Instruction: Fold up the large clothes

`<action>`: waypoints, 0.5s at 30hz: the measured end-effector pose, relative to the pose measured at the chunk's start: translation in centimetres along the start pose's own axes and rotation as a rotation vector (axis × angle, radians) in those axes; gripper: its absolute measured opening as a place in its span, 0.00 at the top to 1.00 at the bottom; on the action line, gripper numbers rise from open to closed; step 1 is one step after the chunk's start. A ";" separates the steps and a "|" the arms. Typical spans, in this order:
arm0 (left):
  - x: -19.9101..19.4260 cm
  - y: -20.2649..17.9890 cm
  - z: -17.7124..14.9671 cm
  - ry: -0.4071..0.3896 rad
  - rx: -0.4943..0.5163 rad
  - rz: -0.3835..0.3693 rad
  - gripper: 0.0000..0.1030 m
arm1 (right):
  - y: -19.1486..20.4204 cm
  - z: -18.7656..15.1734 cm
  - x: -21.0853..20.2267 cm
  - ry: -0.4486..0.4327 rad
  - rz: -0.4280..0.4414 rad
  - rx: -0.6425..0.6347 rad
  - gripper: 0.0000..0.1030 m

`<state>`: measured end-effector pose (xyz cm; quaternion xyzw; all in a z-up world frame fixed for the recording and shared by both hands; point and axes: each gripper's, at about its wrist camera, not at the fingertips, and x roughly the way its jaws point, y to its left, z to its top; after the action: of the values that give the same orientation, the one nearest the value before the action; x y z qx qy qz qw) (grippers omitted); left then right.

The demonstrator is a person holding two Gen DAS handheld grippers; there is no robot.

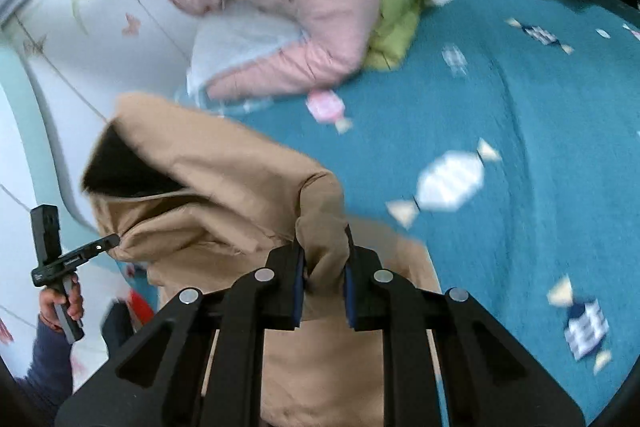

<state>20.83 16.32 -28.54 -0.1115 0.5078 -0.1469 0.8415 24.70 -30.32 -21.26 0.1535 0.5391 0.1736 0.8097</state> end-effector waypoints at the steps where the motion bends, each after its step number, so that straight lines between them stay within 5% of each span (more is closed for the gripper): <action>1: 0.5 0.2 -1.6 0.021 -0.015 -0.007 0.84 | -0.3 -1.0 0.1 0.019 -0.008 0.007 0.86; 9: 4.6 2.5 -10.1 0.190 -0.123 0.008 0.75 | -3.4 -9.4 2.8 0.231 -0.169 0.022 0.77; 15: 0.4 1.9 -11.0 0.164 -0.162 -0.019 0.36 | -3.2 -9.6 -0.5 0.230 -0.231 0.035 0.66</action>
<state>11.46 17.51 -34.54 -0.1717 0.5841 -0.1219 0.7839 15.98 -32.79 -25.81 0.0838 0.6452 0.0862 0.7545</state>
